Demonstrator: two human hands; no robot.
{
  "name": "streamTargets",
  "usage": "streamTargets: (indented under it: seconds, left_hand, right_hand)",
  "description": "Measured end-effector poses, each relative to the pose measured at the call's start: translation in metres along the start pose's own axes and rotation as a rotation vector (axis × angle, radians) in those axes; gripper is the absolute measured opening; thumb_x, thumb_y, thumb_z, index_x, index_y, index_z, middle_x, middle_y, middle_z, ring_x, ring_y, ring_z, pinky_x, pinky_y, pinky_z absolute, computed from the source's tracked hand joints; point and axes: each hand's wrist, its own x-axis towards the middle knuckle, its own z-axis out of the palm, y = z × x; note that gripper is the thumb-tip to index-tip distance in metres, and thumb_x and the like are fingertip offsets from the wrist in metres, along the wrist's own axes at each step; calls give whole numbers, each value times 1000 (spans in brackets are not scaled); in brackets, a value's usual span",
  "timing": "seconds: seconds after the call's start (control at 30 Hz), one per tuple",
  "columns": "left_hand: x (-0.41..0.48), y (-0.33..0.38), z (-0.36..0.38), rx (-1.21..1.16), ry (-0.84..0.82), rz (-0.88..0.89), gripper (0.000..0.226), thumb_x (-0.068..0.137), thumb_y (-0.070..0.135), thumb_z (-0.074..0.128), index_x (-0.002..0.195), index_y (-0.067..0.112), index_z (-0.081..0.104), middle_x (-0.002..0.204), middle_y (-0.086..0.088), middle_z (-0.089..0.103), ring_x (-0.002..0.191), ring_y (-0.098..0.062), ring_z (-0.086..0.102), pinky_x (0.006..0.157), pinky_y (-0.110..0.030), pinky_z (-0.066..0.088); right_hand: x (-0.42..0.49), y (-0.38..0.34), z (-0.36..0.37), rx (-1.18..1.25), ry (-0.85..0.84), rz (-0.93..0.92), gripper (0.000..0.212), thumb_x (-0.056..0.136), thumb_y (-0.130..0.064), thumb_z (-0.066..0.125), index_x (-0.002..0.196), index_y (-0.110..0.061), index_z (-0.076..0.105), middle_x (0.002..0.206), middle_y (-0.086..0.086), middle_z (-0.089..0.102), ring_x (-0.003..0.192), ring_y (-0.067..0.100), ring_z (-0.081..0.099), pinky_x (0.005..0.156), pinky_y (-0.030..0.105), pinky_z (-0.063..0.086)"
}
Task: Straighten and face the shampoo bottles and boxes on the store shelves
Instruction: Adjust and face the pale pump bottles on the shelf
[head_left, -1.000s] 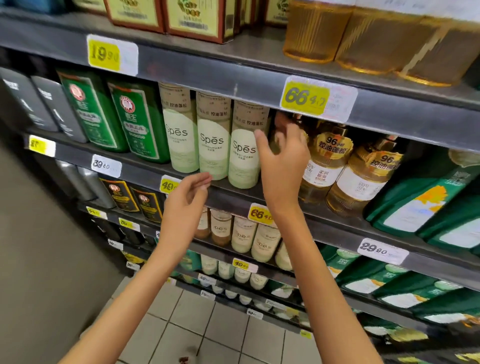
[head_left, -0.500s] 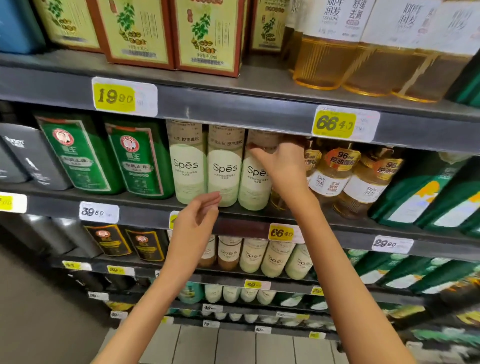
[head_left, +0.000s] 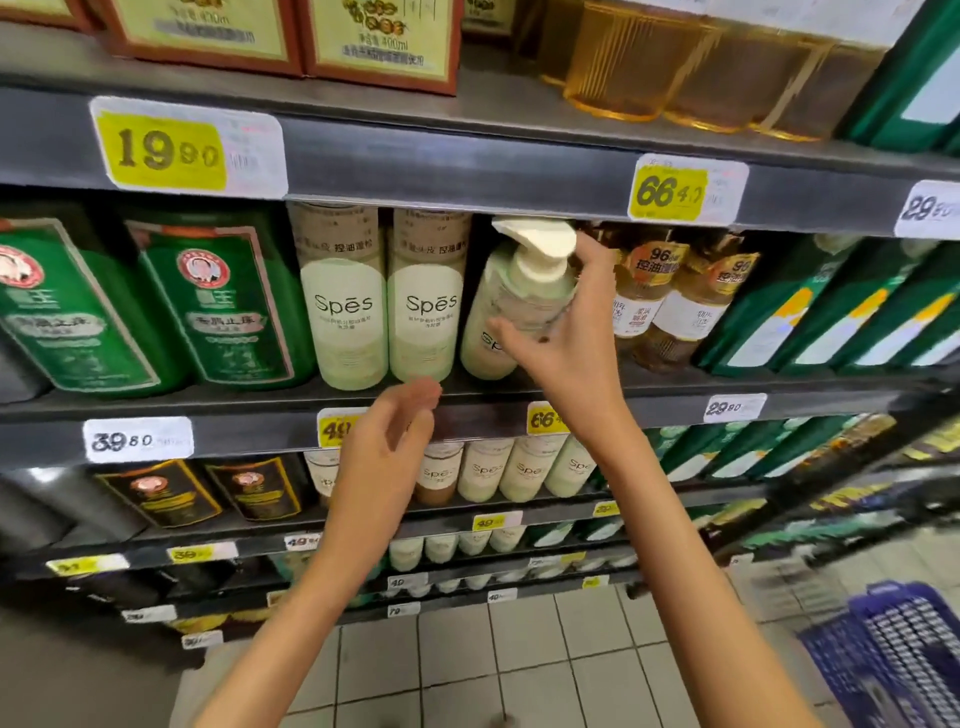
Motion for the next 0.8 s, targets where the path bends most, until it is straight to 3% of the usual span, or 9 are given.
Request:
streamTargets:
  seconds: [0.13, 0.23, 0.3, 0.4, 0.5, 0.57, 0.67, 0.73, 0.8]
  left_hand:
    - [-9, 1, 8, 13, -5, 1, 28, 93, 2, 46, 115, 14, 58, 114, 9, 63, 109, 7, 55, 92, -6, 42]
    - [-17, 1, 18, 68, 14, 21, 30, 93, 6, 50, 119, 19, 56, 121, 7, 60, 115, 3, 52, 93, -8, 40]
    - [-24, 0, 24, 132, 58, 36, 37, 91, 23, 54, 127, 25, 50, 130, 11, 53, 121, 3, 45, 102, -17, 37]
    - [-45, -4, 39, 221, 33, 46, 77, 71, 62, 60, 138, 35, 34, 138, 21, 39, 127, 6, 35, 102, -15, 31]
    - [-77, -22, 66, 185, -23, -68, 100, 49, 57, 75, 137, 43, 30, 134, 21, 46, 122, 1, 46, 100, -28, 43]
    - [-93, -36, 82, 204, 39, -96, 89, 44, 50, 77, 123, 53, 36, 118, 21, 58, 109, 2, 55, 89, -22, 48]
    - [-103, -45, 94, 236, 158, -64, 69, 50, 30, 82, 104, 51, 44, 97, 22, 63, 93, 9, 60, 68, -2, 43]
    - [-106, -41, 93, 212, 152, -62, 64, 55, 23, 83, 102, 47, 46, 91, 24, 64, 88, 15, 58, 65, 1, 41]
    - [-104, -29, 89, 105, 60, -90, 58, 56, 33, 83, 103, 42, 50, 89, 25, 68, 87, 14, 60, 67, -2, 44]
  right_hand:
    - [-26, 2, -8, 150, 17, 112, 76, 68, -11, 82, 127, -15, 33, 123, -16, 42, 113, -11, 44, 95, 9, 37]
    - [-36, 0, -15, 158, 48, 181, 72, 66, -20, 85, 126, -11, 46, 123, 0, 54, 113, 6, 51, 95, 21, 44]
    - [-41, -6, -25, 213, 77, 160, 70, 65, -23, 85, 124, -15, 48, 120, -3, 56, 111, 4, 51, 93, 16, 42]
    - [-53, -14, -39, 384, 75, 208, 68, 62, -35, 81, 120, -20, 50, 114, -13, 59, 107, 2, 56, 88, 20, 48]
    - [-77, -9, -47, 641, 27, 418, 55, 62, -30, 80, 110, -17, 58, 99, -8, 71, 93, 8, 67, 73, 22, 54]
    - [-89, -3, -48, 690, -21, 553, 53, 64, -31, 80, 109, -10, 60, 98, -1, 72, 91, 14, 69, 74, 30, 57]
    - [-96, 5, -49, 645, -121, 672, 49, 72, -34, 77, 110, -8, 61, 103, 6, 71, 94, 21, 69, 85, 45, 56]
    - [-90, 12, -53, 677, -254, 703, 39, 78, -35, 73, 108, -12, 62, 101, 4, 72, 93, 20, 69, 83, 41, 57]
    - [-81, 22, -61, 855, -409, 741, 38, 79, -39, 67, 107, -14, 64, 100, 3, 73, 93, 18, 69, 77, 31, 57]
